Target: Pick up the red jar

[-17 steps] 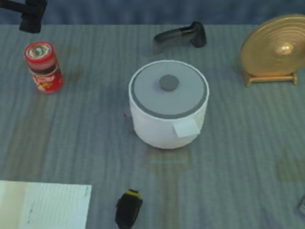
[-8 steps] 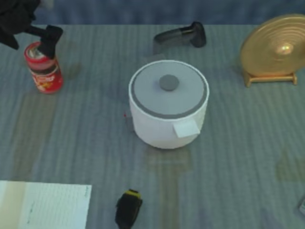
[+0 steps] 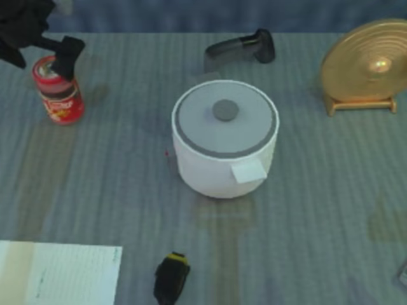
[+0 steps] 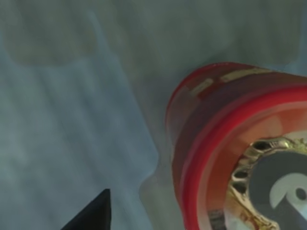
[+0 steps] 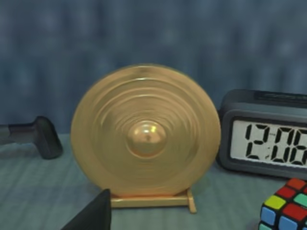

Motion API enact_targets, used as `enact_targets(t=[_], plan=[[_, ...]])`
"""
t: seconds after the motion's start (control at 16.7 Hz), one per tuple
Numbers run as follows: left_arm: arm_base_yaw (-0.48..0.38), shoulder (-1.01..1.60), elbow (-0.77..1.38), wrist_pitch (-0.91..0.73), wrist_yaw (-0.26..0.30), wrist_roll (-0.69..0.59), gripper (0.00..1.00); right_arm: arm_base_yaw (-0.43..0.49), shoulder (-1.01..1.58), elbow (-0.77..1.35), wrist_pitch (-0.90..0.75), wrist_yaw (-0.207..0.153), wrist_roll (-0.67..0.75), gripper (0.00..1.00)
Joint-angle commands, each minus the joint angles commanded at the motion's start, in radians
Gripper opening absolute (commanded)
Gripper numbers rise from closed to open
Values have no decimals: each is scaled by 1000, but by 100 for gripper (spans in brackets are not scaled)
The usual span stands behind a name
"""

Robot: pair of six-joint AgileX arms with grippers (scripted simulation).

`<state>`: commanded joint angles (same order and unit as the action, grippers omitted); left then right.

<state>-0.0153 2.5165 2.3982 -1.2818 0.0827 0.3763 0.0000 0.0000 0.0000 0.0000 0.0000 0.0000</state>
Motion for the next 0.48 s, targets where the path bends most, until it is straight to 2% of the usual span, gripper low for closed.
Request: enact_targets(t=[0.48], plan=[[-1, 43, -108, 152, -1, -5, 100, 0, 0, 0, 0, 0, 0, 100]])
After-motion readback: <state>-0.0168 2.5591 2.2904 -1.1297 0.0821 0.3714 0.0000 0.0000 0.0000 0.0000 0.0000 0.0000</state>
